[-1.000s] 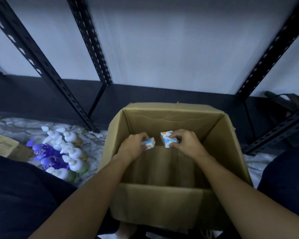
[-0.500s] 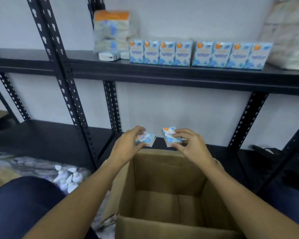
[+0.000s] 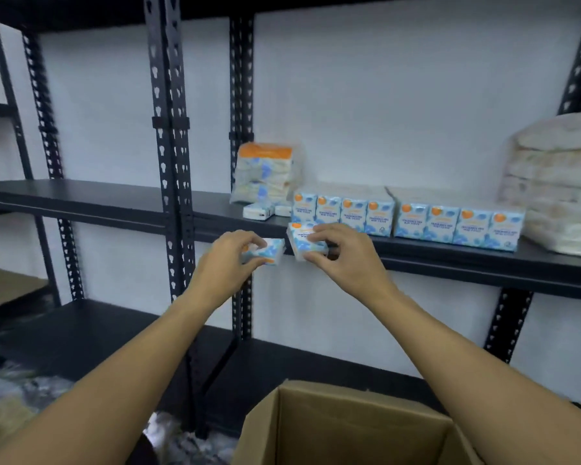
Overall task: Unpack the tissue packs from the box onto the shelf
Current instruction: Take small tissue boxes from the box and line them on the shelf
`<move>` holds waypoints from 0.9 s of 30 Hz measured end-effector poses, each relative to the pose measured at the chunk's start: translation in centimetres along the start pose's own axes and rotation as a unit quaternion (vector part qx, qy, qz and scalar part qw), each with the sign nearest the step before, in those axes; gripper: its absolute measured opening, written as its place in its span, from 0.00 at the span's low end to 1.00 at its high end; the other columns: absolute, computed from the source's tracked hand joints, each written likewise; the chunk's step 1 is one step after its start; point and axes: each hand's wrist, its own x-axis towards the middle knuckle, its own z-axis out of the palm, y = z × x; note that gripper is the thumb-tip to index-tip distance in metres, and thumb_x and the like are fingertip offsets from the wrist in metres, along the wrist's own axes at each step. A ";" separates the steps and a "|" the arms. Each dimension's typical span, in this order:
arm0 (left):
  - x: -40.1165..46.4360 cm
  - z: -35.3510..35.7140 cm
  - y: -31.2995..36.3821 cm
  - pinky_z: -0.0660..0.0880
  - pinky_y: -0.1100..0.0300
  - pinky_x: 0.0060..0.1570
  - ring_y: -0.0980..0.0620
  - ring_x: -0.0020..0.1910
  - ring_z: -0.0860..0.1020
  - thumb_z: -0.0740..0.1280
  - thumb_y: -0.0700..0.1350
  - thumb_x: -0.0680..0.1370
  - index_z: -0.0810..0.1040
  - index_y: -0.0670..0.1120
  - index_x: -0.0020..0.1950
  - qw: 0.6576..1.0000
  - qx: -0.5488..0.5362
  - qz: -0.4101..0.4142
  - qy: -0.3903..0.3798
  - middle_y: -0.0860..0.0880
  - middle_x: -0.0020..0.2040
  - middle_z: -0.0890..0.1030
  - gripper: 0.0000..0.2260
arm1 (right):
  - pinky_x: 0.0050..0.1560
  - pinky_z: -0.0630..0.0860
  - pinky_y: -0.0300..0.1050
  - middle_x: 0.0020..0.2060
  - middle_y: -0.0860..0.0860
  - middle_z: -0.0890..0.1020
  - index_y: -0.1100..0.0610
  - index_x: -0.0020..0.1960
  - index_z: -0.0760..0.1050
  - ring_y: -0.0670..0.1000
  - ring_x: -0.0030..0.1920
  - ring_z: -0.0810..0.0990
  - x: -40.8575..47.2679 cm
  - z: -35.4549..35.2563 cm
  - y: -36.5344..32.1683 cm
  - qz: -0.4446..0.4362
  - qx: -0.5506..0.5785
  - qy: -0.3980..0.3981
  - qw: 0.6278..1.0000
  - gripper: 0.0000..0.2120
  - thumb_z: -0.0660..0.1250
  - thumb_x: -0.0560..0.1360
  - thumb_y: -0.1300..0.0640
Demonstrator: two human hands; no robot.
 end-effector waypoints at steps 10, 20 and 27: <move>6.0 -5.4 -3.8 0.79 0.51 0.49 0.52 0.55 0.76 0.73 0.47 0.75 0.80 0.52 0.57 0.996 0.013 -0.050 0.073 0.50 0.57 0.80 0.11 | 0.60 0.76 0.45 0.58 0.50 0.80 0.55 0.60 0.81 0.47 0.57 0.77 8.0 3.6 -2.6 0.009 -0.066 -0.015 0.998 0.15 0.73 0.75 0.53; 10.5 -4.4 -6.1 0.76 0.57 0.45 0.53 0.53 0.76 0.72 0.47 0.75 0.79 0.52 0.57 0.996 0.027 -0.050 0.065 0.51 0.56 0.80 0.11 | 0.62 0.72 0.41 0.61 0.49 0.80 0.55 0.62 0.80 0.47 0.62 0.76 9.6 6.4 -0.4 0.068 -0.093 -0.014 0.993 0.16 0.71 0.76 0.52; 12.7 -2.6 -6.7 0.78 0.56 0.43 0.53 0.48 0.77 0.71 0.47 0.76 0.79 0.53 0.56 0.996 0.037 -0.066 0.051 0.51 0.57 0.80 0.09 | 0.60 0.70 0.39 0.60 0.48 0.80 0.55 0.62 0.80 0.47 0.60 0.76 10.6 7.5 0.7 0.074 -0.122 -0.008 0.990 0.15 0.70 0.77 0.51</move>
